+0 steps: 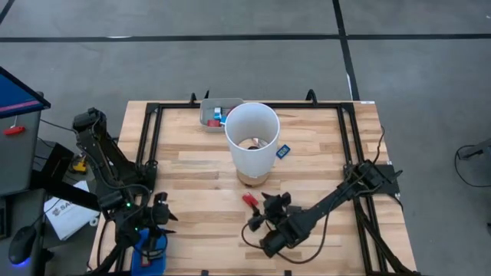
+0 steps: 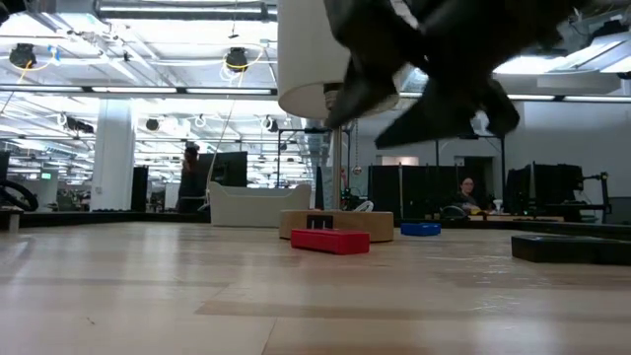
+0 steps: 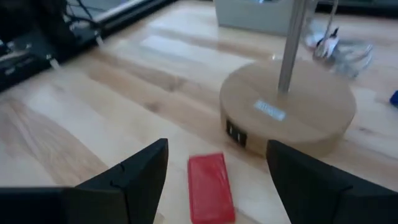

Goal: Pick & Place Office items
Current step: Put the red digital timer into the blue bin

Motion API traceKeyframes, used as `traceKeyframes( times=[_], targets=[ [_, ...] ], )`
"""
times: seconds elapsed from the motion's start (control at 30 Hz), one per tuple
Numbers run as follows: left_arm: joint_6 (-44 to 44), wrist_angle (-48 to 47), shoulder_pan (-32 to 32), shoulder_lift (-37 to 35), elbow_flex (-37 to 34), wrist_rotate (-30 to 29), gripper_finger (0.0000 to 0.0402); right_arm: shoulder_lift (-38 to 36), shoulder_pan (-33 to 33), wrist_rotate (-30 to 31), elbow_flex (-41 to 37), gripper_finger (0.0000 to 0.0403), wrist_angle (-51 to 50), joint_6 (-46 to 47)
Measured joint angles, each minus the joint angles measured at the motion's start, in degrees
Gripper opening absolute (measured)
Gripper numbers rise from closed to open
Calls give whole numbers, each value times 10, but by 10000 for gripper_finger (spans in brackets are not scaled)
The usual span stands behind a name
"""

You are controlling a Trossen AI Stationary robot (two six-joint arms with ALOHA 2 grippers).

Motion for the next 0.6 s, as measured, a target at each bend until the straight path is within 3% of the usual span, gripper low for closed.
traceKeyframes(
  times=[0.17, 0.43, 0.6],
  targets=[
    [-2, -12, 3, 0, 0, 0, 187, 1, -15, -44, -51, 264, 86, -25],
    [-2, -12, 5, 0, 0, -23, 186, 0, -29, -48, -53, 265, 173, -198],
    [-2, -12, 5, 0, 0, -25, 186, 0, -54, -50, -80, 265, 205, -223]
  ],
)
